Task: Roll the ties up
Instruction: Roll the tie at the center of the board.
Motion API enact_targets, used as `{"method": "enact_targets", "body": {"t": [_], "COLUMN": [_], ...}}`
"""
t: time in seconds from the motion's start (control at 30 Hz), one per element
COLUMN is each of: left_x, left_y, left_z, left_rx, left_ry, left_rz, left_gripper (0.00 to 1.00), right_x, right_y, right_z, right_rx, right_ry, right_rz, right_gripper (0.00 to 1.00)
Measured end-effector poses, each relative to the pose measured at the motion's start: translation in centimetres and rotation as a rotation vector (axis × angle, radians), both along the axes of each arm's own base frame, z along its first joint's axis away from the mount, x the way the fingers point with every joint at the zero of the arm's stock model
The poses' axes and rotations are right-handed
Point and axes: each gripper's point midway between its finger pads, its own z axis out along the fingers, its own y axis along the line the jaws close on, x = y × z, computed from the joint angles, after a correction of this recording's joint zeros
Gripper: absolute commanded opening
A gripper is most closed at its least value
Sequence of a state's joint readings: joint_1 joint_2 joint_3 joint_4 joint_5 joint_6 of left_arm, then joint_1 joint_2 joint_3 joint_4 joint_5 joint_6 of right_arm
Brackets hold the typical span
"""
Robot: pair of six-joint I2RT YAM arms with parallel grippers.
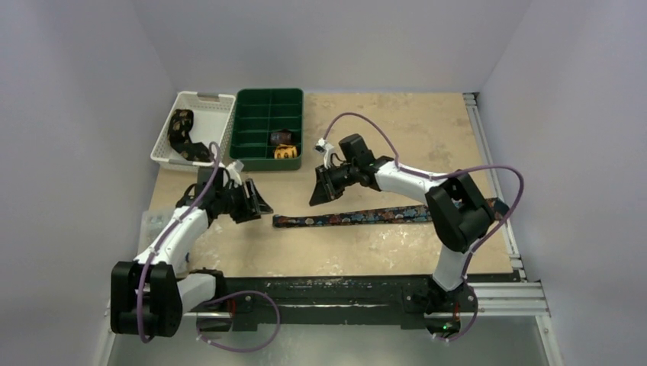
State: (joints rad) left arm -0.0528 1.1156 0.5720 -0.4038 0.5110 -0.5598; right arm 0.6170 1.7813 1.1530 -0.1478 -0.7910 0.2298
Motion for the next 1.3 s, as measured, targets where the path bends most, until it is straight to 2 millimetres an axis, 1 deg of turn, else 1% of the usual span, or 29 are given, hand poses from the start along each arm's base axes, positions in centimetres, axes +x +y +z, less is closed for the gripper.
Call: {"method": "enact_targets", "body": {"t": [0.07, 0.13, 0.23, 0.3, 0.37, 0.4, 0.43, 0.5, 0.53, 0.63, 0.7, 0.8, 0.93, 1.03, 1.13, 1.2, 1.23, 1.3], "left_x": [0.0, 0.5, 1.8, 1.9, 1.3, 0.8, 0.2, -0.8, -1.4, -2.6, -2.7, -2.5, -2.4, -1.8, -1.2, -0.8, -0.7, -0.5], "left_y": [-0.3, -0.7, -1.6, -2.1, -2.1, -1.8, -1.5, -1.0, -0.9, -0.8, -0.8, -1.1, -1.7, -2.0, -2.1, -2.3, -2.5, -2.8], "left_z": [0.6, 2.3, 6.9, 9.7, 10.7, 10.5, 9.8, 7.8, 6.2, 2.8, 1.6, 0.8, 0.0, -0.9, -1.6, -2.1, -2.3, -2.8], "left_rx": [0.021, 0.053, 0.144, 0.241, 0.312, 0.351, 0.381, 0.411, 0.415, 0.389, 0.381, 0.391, 0.37, 0.359, 0.374, 0.403, 0.418, 0.441], "left_ry": [-0.027, -0.102, -0.338, -0.525, -0.646, -0.692, -0.719, -0.728, -0.718, -0.656, -0.641, -0.65, -0.635, -0.605, -0.586, -0.581, -0.579, -0.565], "left_rz": [-0.092, -0.2, -0.445, -0.654, -0.813, -0.899, -0.982, -1.11, -1.182, -1.325, -1.38, -1.439, -1.471, -1.488, -1.501, -1.516, -1.527, -1.538], "left_gripper": [0.57, 0.6, 0.63, 0.67, 0.68, 0.68, 0.68, 0.68, 0.67, 0.67, 0.66, 0.64, 0.6, 0.57, 0.57, 0.52, 0.52, 0.52], "right_x": [-0.5, -1.1, -1.9, -2.4, -2.7, -2.8, -2.9, -3.1, -3.1, -3.4, -3.5, -3.8, -4.0, -3.6, -3.1, -3.1, -3.1, -3.0], "right_y": [0.9, 1.8, 3.0, 3.7, 4.0, 4.1, 4.2, 4.3, 4.4, 4.4, 4.3, 4.1, 3.3, 2.8, 2.7, 2.7, 2.7, 2.8], "right_z": [-1.1, -2.1, -3.4, -4.3, -5.0, -5.3, -5.6, -5.8, -6.0, -6.5, -6.8, -6.9, -6.9, -7.0, -7.1, -7.1, -7.0, -6.9], "right_rx": [-0.003, -0.008, -0.014, -0.021, -0.028, -0.033, -0.037, -0.043, -0.047, -0.059, -0.069, -0.083, -0.111, -0.142, -0.149, -0.149, -0.15, -0.15], "right_ry": [0.041, 0.077, 0.127, 0.157, 0.184, 0.198, 0.208, 0.222, 0.221, 0.219, 0.221, 0.225, 0.206, 0.162, 0.129, 0.127, 0.127, 0.125], "right_rz": [0.0, -0.002, -0.006, -0.008, -0.013, -0.016, -0.019, -0.025, -0.028, -0.032, -0.029, -0.023, -0.009, 0.007, 0.009, 0.009, 0.01, 0.01], "right_gripper": [0.04, 0.0, 0.0, 0.0, 0.0, 0.0, 0.0, 0.0, 0.0, 0.0, 0.0, 0.0, 0.0, 0.0, 0.0, 0.0, 0.0, 0.0]}}
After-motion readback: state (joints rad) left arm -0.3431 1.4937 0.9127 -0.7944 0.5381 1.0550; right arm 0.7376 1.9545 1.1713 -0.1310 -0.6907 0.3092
